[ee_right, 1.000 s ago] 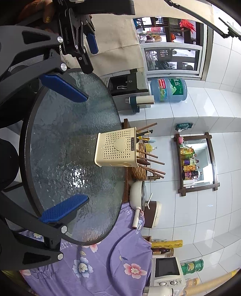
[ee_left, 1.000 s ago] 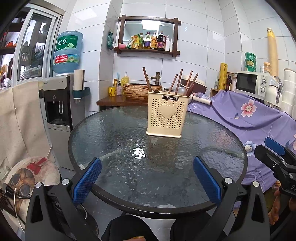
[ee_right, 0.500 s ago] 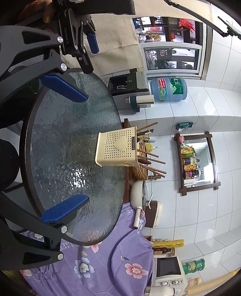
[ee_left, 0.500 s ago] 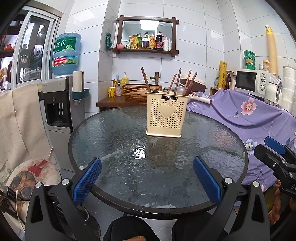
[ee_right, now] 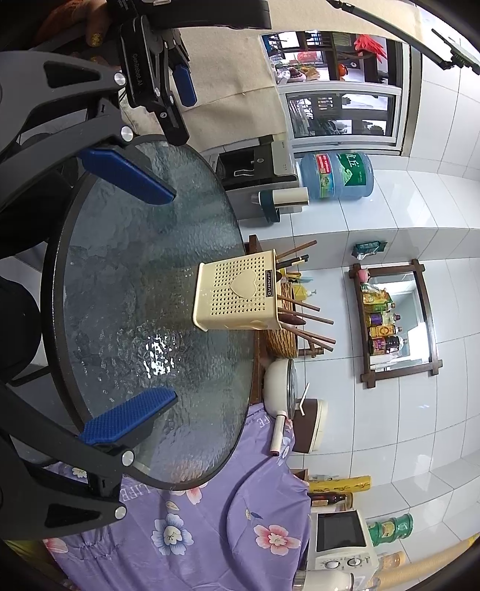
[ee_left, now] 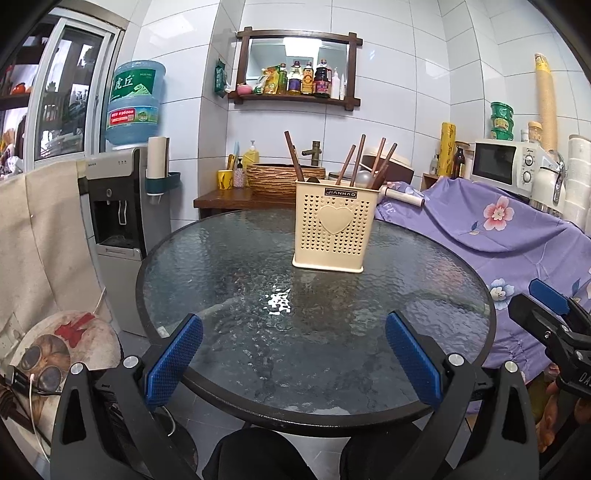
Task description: Organize utensils
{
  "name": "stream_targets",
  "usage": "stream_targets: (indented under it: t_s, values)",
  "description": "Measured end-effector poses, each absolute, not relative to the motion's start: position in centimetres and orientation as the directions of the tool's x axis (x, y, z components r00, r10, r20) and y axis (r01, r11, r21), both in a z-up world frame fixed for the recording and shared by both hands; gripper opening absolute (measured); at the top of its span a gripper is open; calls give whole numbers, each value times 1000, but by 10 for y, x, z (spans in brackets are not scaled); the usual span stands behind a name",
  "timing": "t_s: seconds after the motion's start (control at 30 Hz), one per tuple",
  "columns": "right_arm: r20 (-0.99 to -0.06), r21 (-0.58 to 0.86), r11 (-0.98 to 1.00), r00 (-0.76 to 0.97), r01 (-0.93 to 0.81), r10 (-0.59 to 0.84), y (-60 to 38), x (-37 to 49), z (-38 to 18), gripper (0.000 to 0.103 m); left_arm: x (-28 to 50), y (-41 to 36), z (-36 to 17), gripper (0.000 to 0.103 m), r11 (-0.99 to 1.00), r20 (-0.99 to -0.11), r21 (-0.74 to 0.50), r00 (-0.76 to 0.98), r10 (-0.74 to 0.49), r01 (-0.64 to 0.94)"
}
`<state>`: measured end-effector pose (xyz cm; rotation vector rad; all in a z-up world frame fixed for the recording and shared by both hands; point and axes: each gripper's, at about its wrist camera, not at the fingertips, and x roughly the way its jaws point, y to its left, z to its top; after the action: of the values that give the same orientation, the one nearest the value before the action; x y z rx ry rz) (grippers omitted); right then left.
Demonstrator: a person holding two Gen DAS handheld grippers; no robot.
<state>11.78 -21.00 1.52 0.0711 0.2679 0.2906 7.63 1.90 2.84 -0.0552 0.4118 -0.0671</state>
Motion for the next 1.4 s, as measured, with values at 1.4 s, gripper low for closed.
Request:
stream_targets:
  t_s: [1.4]
  values:
    - [-279,128,954,913,-270,296,-212,122,10,97,78,16,25,97,999,-413,-37,909,-52,40]
